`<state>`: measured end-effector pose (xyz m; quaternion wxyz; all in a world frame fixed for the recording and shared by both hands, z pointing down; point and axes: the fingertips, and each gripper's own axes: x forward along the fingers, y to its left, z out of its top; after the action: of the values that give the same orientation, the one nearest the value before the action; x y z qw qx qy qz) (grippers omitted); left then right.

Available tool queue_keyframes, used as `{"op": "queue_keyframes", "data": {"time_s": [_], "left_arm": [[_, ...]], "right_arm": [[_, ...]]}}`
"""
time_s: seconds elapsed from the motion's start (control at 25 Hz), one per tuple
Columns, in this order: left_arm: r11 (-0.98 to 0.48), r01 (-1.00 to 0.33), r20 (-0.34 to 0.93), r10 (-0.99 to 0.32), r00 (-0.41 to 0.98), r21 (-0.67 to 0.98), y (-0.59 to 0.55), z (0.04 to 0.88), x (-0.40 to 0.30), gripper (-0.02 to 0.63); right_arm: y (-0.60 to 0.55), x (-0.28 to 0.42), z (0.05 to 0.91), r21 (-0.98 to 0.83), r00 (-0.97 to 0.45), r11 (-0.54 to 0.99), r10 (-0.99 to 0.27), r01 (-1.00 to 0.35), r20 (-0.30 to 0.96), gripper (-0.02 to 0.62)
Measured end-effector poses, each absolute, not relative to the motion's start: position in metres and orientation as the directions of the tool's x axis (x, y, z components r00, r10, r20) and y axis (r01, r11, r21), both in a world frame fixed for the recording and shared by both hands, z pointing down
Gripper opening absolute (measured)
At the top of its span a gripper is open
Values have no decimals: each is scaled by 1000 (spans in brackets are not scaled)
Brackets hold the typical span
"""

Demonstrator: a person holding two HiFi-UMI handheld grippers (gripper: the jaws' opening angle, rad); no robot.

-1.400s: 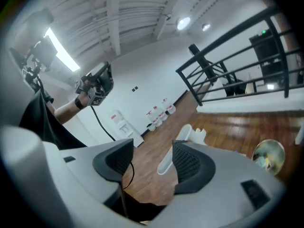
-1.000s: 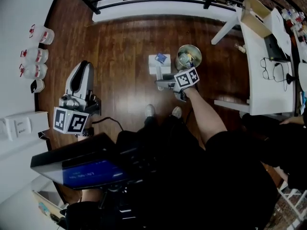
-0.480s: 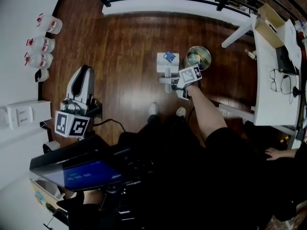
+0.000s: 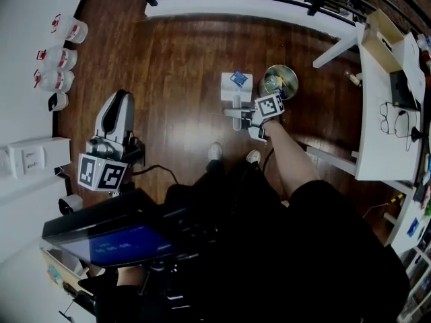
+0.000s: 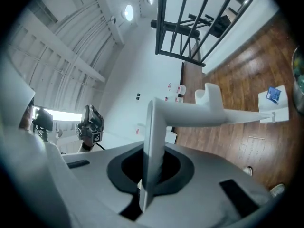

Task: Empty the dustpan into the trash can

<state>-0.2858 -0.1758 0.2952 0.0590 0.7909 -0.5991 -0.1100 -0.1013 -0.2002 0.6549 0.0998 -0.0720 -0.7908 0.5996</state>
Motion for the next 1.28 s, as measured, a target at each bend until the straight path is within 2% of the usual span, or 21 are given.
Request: {"op": "queue_keyframes", "data": {"time_s": [0.52,0.76,1.28], "left_arm": [[-304,-922,-100,-952,288,241,-185,300,-283,69],[-324,-910,-102,-946,308,257,-184,304,-286,69],[-390,-861,-120,-921,372,325,-186,322,-271,83]], "right_arm": [[-200,-98,644,-939,-963,343,245,-26,116,15],[-204,-95,636,-934,-975,357,195,-29,105,25],[-170,-85,590,-903,-961,429,252,4,115,38]]}}
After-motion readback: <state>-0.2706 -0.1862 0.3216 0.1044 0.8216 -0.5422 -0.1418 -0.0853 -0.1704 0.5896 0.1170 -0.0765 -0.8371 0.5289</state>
